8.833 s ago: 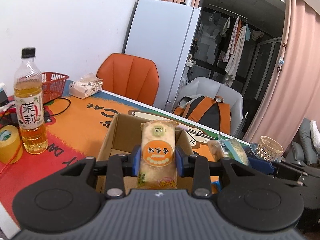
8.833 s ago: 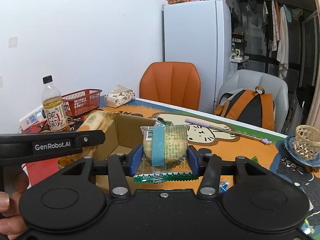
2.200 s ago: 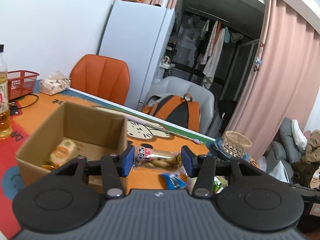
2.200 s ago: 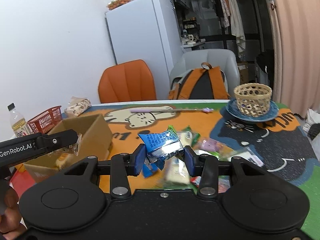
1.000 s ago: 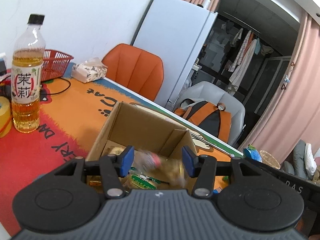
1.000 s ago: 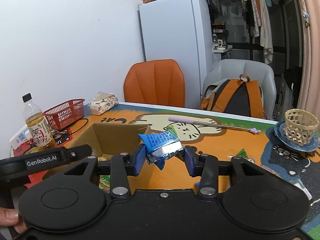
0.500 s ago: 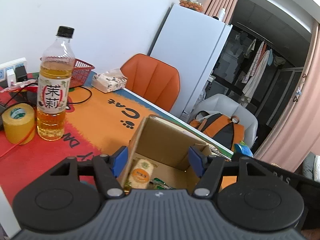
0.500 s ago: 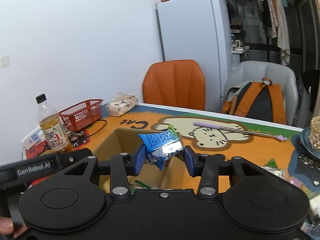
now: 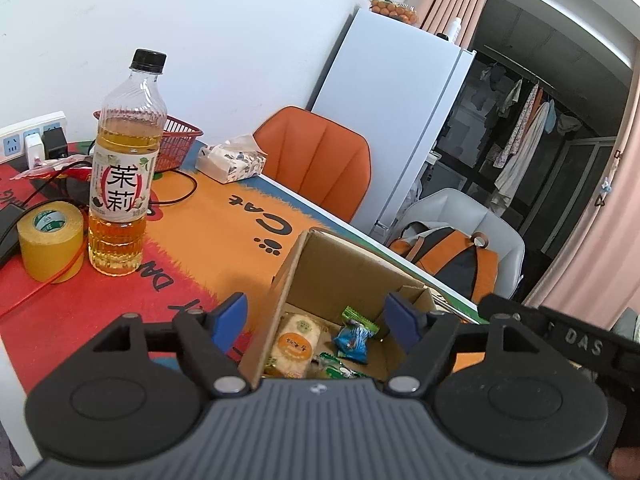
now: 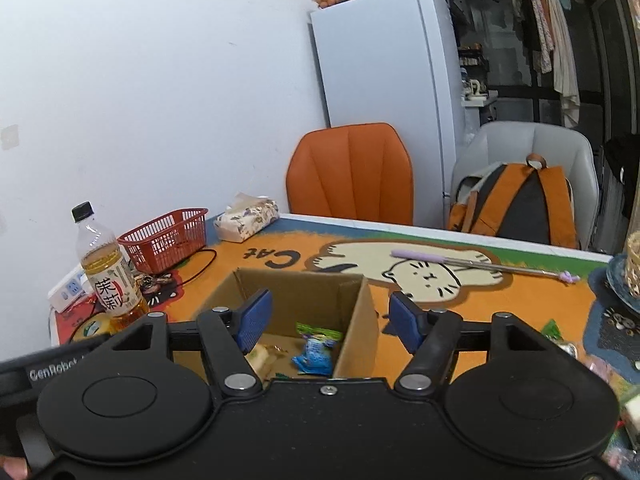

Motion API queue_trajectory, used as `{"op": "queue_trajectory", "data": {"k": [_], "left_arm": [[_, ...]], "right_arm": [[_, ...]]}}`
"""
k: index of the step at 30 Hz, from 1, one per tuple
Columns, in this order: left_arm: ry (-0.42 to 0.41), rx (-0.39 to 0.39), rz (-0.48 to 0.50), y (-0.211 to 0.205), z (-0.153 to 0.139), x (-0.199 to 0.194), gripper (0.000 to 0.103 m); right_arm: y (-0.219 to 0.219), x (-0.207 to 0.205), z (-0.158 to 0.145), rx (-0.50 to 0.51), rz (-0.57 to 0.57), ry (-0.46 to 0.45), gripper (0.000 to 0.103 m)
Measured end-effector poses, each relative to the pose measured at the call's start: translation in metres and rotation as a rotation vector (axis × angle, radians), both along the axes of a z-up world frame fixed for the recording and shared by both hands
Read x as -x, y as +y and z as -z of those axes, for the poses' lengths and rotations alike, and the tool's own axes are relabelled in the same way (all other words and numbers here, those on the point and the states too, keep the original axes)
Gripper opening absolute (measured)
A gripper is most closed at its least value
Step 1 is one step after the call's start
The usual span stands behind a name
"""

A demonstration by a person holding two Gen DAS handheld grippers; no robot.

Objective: Organize snacks
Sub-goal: 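Carry both snacks over the box and open both tools to release them, then move both tools back toward the remaining snacks on the table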

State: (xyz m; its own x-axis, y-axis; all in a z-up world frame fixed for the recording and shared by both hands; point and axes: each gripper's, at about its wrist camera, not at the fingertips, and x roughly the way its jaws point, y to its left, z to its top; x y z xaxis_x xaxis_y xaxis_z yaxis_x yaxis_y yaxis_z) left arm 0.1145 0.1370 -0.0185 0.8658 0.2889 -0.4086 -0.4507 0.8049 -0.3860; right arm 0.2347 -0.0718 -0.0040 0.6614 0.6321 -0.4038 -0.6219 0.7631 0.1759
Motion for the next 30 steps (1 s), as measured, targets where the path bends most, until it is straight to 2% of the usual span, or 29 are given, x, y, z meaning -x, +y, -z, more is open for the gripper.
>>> {"op": "queue_trajectory", "data": {"k": [4,10,15,22,27,30], "left_arm": [[0.007,-0.009,-0.011,-0.006,0.0,0.0,0.081],[0.013,-0.018,-0.012,-0.018,0.0,0.0,0.083],[0.02,-0.036,-0.005,-0.03,-0.001,-0.001,0.088],[0.044,-0.056,0.005,-0.047,-0.001,-0.002,0.094],[0.059,-0.073,0.01,-0.06,0.0,-0.002,0.097],[0.064,-0.082,0.012,-0.067,0.001,-0.001,0.098]], "right_arm": [[-0.009,0.004,0.003,0.002,0.005,0.007,0.066],[-0.028,0.007,0.007,0.007,0.028,0.026,0.07],[-0.045,0.014,0.009,0.014,0.059,0.013,0.084],[-0.065,0.02,0.013,0.016,0.082,0.01,0.092],[-0.082,0.024,0.016,0.008,0.109,0.018,0.103],[-0.092,0.027,0.018,0.016,0.117,0.016,0.103]]}}
